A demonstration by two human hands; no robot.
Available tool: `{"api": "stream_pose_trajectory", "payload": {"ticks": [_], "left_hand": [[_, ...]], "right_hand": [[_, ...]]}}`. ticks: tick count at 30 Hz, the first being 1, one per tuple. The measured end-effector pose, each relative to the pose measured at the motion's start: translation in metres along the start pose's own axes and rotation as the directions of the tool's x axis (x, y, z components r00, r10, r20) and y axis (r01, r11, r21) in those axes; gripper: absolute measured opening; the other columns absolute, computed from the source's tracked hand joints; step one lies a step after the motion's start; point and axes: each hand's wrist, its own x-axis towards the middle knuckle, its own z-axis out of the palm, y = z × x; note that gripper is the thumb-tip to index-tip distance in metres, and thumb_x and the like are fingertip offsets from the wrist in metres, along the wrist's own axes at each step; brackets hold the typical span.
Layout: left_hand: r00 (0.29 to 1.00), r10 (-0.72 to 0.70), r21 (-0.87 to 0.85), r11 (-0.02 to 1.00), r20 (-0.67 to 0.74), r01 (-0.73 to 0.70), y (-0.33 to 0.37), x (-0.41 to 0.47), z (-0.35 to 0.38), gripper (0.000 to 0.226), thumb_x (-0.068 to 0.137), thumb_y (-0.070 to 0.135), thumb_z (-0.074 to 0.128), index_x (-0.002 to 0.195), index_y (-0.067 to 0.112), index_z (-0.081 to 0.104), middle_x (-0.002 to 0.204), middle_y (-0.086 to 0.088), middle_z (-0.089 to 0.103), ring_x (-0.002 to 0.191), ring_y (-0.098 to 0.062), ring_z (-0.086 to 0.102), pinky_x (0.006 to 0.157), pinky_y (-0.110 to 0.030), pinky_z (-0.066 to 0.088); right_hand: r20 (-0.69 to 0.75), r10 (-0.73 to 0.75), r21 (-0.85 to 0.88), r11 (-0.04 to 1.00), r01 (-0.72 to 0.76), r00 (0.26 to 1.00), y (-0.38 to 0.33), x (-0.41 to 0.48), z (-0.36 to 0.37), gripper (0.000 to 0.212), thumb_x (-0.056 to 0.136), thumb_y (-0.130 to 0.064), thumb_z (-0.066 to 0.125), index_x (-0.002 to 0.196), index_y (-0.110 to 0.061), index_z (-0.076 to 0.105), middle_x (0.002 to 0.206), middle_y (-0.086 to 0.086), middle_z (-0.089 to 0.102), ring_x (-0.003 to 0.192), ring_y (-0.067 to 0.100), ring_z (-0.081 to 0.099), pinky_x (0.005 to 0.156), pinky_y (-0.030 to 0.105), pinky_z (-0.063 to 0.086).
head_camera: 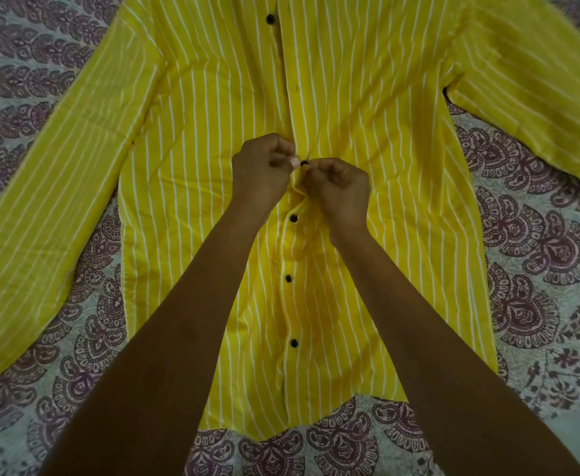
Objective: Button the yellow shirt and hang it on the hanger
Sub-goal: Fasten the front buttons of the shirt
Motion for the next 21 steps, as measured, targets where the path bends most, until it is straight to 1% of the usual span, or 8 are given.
{"api": "stream_pose_trajectory", "payload": {"ticks": [3, 5, 8, 10, 12, 14, 18, 21], "left_hand": [[0.984, 0.171, 0.139, 0.977, -0.042, -0.164, -0.002, -0.001, -0.001, 0.008, 0.081, 0.005, 0.063, 0.088, 0.005, 0.067, 0.082, -0.001, 0.067, 0.076, -0.006, 0.058, 0.068, -0.011, 0.041], [0.956, 0.283, 0.230, 0.938, -0.074, -0.260, -0.002, -0.002, 0.001, 0.010, 0.081, 0.006, 0.060, 0.089, 0.007, 0.066, 0.084, -0.003, 0.070, 0.077, -0.009, 0.062, 0.071, -0.021, 0.046], [0.953, 0.291, 0.286, 0.923, -0.086, -0.256, -0.001, -0.001, 0.003, 0.012, 0.080, 0.010, 0.060, 0.091, 0.012, 0.065, 0.085, -0.001, 0.073, 0.083, -0.015, 0.067, 0.074, -0.030, 0.051], [0.975, 0.203, 0.222, 0.958, -0.085, -0.180, -0.002, 0.003, 0.001, 0.012, 0.077, 0.009, 0.063, 0.088, 0.013, 0.066, 0.083, 0.000, 0.073, 0.081, -0.010, 0.068, 0.075, -0.026, 0.052], [0.981, 0.159, 0.138, 0.980, -0.109, -0.144, 0.001, 0.010, -0.005, 0.012, 0.076, 0.006, 0.065, 0.086, 0.012, 0.067, 0.079, 0.003, 0.071, 0.077, -0.006, 0.067, 0.074, -0.019, 0.050], [0.975, 0.163, 0.078, 0.985, -0.154, -0.152, 0.009, 0.020, -0.011, 0.011, 0.077, 0.004, 0.065, 0.085, 0.011, 0.068, 0.077, 0.007, 0.066, 0.071, -0.001, 0.064, 0.073, -0.017, 0.050], [0.974, 0.135, -0.067, 0.986, -0.180, -0.149, 0.027, 0.045, -0.014, 0.013, 0.078, 0.002, 0.062, 0.084, 0.012, 0.068, 0.074, 0.000, 0.066, 0.070, -0.010, 0.066, 0.072, -0.032, 0.057], [0.984, 0.094, -0.123, 0.986, -0.154, -0.113, 0.031, 0.066, -0.009, 0.013, 0.078, 0.003, 0.060, 0.084, 0.012, 0.068, 0.071, -0.005, 0.068, 0.071, -0.018, 0.069, 0.074, -0.041, 0.058]], "right_hand": [[0.045, 0.115, 0.066, 0.991, -0.118, 0.992, -0.008, 0.007, -0.002, 0.017, 0.077, -0.001, 0.062, 0.065, -0.012, 0.065, 0.068, 0.008, 0.064, 0.067, 0.021, 0.059, 0.074, 0.039, 0.049], [0.055, 0.138, 0.108, 0.984, -0.144, 0.989, -0.011, 0.007, -0.001, 0.014, 0.075, -0.004, 0.063, 0.064, -0.011, 0.066, 0.068, 0.011, 0.064, 0.069, 0.023, 0.058, 0.074, 0.037, 0.048], [0.058, 0.166, 0.091, 0.981, -0.171, 0.984, -0.011, 0.008, -0.002, 0.020, 0.078, -0.001, 0.063, 0.062, -0.014, 0.065, 0.068, 0.010, 0.064, 0.070, 0.023, 0.059, 0.076, 0.038, 0.048], [0.037, 0.103, -0.040, 0.994, -0.102, 0.994, -0.012, 0.011, -0.007, 0.022, 0.079, -0.002, 0.062, 0.064, -0.019, 0.065, 0.067, 0.001, 0.064, 0.069, 0.016, 0.061, 0.077, 0.034, 0.050], [-0.009, -0.023, -0.162, 0.987, 0.021, 1.000, -0.020, 0.015, -0.009, 0.013, 0.078, -0.004, 0.063, 0.074, -0.015, 0.067, 0.067, -0.009, 0.062, 0.063, -0.001, 0.059, 0.070, 0.017, 0.049], [-0.057, -0.155, -0.230, 0.963, 0.138, 0.986, -0.032, 0.022, -0.007, 0.011, 0.078, -0.006, 0.064, 0.087, -0.010, 0.067, 0.067, -0.014, 0.060, 0.057, -0.007, 0.057, 0.062, 0.008, 0.044], [0.087, -0.321, -0.360, 0.873, 0.330, 0.943, -0.053, 0.044, 0.009, 0.027, 0.074, -0.012, 0.071, 0.099, -0.007, 0.066, 0.085, 0.002, 0.067, 0.071, 0.002, 0.060, 0.069, 0.017, 0.049], [0.236, -0.298, -0.593, 0.710, 0.380, 0.925, -0.054, 0.068, 0.023, 0.043, 0.070, -0.018, 0.073, 0.109, -0.006, 0.060, 0.103, 0.013, 0.063, 0.090, 0.023, 0.060, 0.078, 0.032, 0.046]]}}
